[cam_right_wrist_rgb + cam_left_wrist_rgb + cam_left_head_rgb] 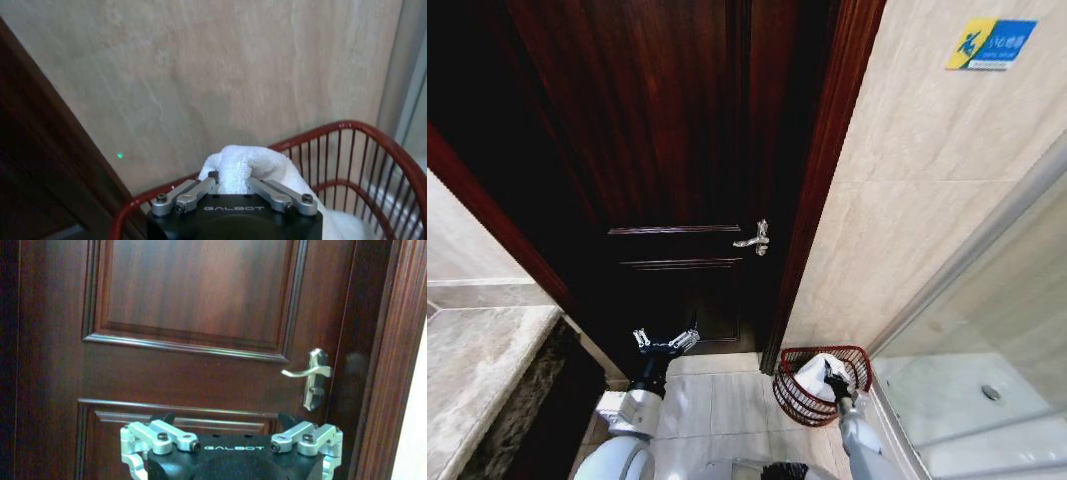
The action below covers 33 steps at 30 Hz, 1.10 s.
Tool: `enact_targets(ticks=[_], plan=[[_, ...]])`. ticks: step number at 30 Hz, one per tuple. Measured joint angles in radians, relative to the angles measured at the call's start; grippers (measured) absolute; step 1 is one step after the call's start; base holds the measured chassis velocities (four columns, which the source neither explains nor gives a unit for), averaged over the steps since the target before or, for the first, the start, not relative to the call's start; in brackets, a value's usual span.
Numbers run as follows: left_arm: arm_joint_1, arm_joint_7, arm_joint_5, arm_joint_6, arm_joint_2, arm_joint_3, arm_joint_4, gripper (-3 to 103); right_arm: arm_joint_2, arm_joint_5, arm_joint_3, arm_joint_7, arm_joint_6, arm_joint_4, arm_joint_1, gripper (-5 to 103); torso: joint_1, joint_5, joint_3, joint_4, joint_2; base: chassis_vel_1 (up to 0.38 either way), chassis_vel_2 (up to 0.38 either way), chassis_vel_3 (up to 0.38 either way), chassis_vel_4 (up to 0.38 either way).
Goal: Discard the used towel into the hamper.
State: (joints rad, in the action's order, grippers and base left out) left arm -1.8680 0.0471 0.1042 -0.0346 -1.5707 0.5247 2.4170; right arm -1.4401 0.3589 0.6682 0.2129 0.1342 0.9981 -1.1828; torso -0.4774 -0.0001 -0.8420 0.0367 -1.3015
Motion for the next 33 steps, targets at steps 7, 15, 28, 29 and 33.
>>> enact_targets(ticks=[7, 15, 28, 29, 33], plan=[[0.000, 0.000, 0.000, 0.000, 0.000, 0.000, 0.000, 100, 0.006, -0.010, -0.009, -0.027, -0.092, -0.088, 0.066, 6, 0.000, 0.0002, 0.000, 0.0000, 0.000, 0.000, 0.000, 0.000, 0.000], [0.000, 0.000, 0.000, 0.000, 0.000, 0.000, 0.000, 100, 0.024, 0.010, 0.007, -0.056, -0.143, -0.225, 0.164, 6, 0.000, -0.0002, 0.000, -0.0001, 0.000, 0.000, 0.000, 0.000, 0.000], [0.000, 0.000, 0.000, 0.000, 0.000, 0.000, 0.000, 100, 0.035, -0.074, 0.056, -0.061, -0.091, -0.531, 0.358, 6, 0.000, 0.0002, 0.000, 0.0000, 0.000, 0.000, 0.000, 0.000, 0.000], [0.000, 0.000, 0.000, 0.000, 0.000, 0.000, 0.000, 100, 0.035, -0.088, 0.061, -0.060, -0.083, -0.559, 0.379, 6, 0.000, 0.0000, 0.000, 0.0000, 0.000, 0.000, 0.000, 0.000, 0.000], [0.000, 0.000, 0.000, 0.000, 0.000, 0.000, 0.000, 100, 0.038, -0.111, 0.068, -0.060, -0.071, -0.598, 0.404, 6, 0.000, 0.0001, 0.000, 0.0001, 0.000, 0.000, 0.000, 0.000, 0.000]])
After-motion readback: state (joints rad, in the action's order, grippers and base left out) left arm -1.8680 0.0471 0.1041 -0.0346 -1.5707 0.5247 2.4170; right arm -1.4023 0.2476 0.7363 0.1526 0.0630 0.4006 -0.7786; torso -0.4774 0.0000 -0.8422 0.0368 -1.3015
